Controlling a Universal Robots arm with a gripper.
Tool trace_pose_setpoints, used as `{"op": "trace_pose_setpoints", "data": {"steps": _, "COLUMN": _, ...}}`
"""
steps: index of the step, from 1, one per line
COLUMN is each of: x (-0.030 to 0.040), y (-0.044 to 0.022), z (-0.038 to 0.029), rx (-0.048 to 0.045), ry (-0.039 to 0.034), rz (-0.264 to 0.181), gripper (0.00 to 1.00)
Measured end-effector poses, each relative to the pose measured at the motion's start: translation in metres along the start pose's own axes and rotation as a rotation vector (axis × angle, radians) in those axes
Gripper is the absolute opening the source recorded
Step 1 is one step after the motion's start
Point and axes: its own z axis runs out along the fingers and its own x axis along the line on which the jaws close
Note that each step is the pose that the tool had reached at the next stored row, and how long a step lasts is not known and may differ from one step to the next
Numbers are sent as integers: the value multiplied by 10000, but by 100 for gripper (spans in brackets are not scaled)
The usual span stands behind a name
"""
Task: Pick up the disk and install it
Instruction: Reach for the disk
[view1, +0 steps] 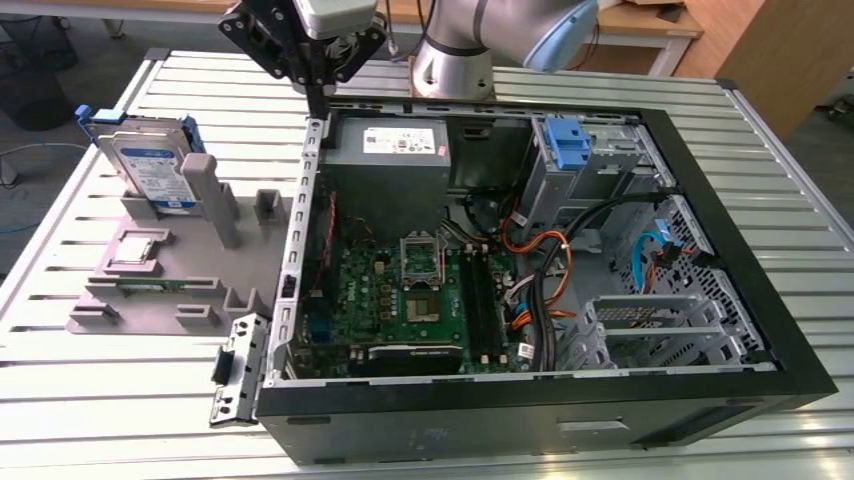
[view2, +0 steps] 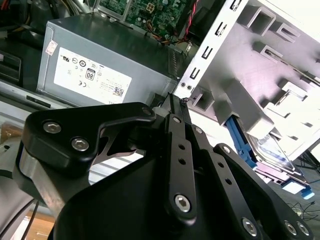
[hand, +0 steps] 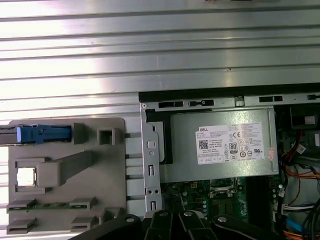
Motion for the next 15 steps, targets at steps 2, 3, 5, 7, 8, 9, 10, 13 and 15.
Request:
{"op": "trace_pose_setpoints", "data": {"steps": 2, "x": 5, "y": 0, "z": 0, "rx": 0, "ry": 0, "rz": 0, "gripper": 10}}
{"op": "trace_pose_setpoints", "data": {"steps": 3, "x": 7, "y": 0, "z": -1, "rx": 0, "ry": 1, "rz": 0, "gripper": 10}}
{"op": "trace_pose_setpoints", "data": {"steps": 5, "x": 15, "y": -1, "z": -1, "rx": 0, "ry": 0, "rz": 1, "gripper": 10}}
{"op": "trace_pose_setpoints", "data": {"steps": 7, "x": 24, "y": -2, "z": -1, "rx": 0, "ry": 0, "rz": 1, "gripper": 10}}
{"op": "trace_pose_setpoints", "data": {"steps": 8, "x": 30, "y": -2, "z": -1, "rx": 0, "ry": 0, "rz": 0, "gripper": 10}}
{"op": "trace_pose_setpoints", "data": {"steps": 9, "x": 36, "y": -3, "z": -1, "rx": 0, "ry": 0, "rz": 1, "gripper": 10}}
{"op": "trace_pose_setpoints", "data": {"steps": 10, "x": 44, "y": -3, "z": -2, "rx": 0, "ry": 0, "rz": 1, "gripper": 10}}
{"op": "trace_pose_setpoints", "data": {"steps": 13, "x": 70, "y": -5, "z": -2, "rx": 0, "ry": 0, "rz": 0, "gripper": 10}}
{"op": "trace_pose_setpoints", "data": {"steps": 15, "x": 89, "y": -7, "z": -2, "rx": 0, "ry": 0, "rz": 0, "gripper": 10}}
